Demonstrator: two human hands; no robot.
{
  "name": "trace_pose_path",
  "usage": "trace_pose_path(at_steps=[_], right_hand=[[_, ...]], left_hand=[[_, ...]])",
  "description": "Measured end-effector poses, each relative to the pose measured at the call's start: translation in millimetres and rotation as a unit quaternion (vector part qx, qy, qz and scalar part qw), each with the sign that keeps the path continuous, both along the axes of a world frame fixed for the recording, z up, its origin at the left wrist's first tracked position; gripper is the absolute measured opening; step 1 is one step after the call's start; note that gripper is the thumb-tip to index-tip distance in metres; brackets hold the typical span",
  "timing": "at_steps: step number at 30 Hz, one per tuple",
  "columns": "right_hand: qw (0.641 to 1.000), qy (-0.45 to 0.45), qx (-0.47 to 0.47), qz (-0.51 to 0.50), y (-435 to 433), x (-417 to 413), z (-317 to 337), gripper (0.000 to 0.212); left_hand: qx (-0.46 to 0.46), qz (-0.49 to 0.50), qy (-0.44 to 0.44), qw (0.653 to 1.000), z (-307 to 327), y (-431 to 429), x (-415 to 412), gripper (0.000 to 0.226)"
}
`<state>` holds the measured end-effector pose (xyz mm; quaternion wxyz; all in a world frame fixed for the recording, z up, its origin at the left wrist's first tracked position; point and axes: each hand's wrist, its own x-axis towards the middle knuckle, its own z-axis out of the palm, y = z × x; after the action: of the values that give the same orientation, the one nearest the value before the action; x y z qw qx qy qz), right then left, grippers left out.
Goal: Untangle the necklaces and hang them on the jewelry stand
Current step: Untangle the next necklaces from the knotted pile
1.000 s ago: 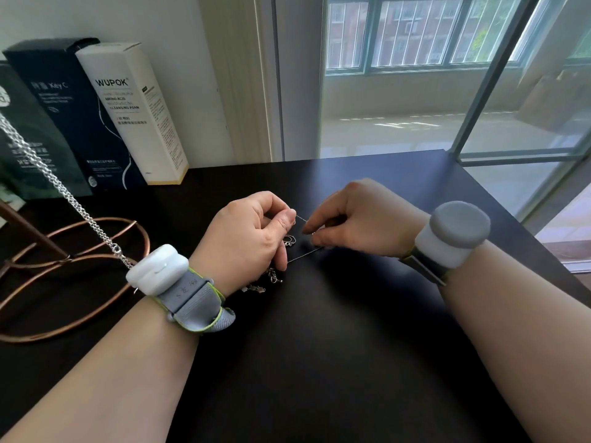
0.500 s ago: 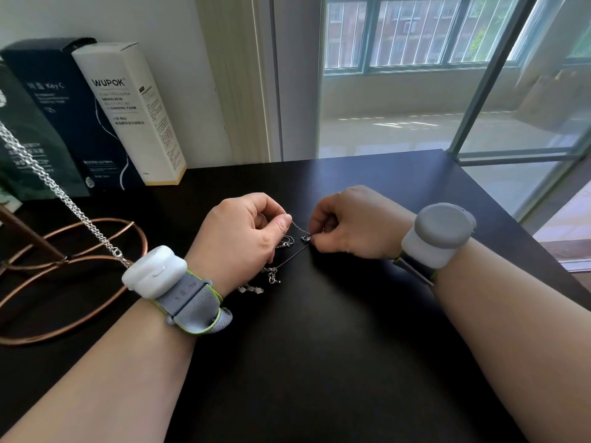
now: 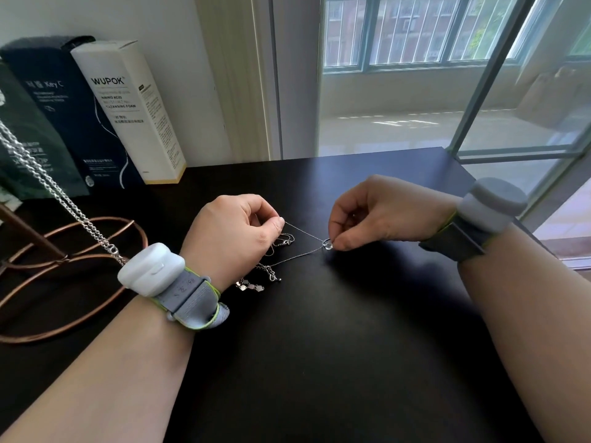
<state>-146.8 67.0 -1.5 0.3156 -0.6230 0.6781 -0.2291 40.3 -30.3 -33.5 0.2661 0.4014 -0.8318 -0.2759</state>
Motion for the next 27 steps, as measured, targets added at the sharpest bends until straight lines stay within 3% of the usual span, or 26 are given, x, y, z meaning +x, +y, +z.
trace_pose_path(at_steps=[6,15,24,27], right_hand=[[0.999,0.02,0.029,0.011,0,2,0,0.007],[0.998,0.058,-0.006,-0.021,-3,-3,-1,0.021],[0.989,0.145,-0.002,-0.015,-8,-1,-5,0.011],[0.988,0.157,0.008,0.003,-8,1,-5,0.009]], left_hand=[[-0.01,0.013,-0.006,1.0,-1,-1,0,0.014],[-0.071,0.001,-0.028,0.997,-3,-2,-1,0.008],[-0.08,-0.154,-0.057,0.983,-4,13,-11,0.023],[-0.095,-0.158,-0.061,0.981,-5,15,-14,0.01]])
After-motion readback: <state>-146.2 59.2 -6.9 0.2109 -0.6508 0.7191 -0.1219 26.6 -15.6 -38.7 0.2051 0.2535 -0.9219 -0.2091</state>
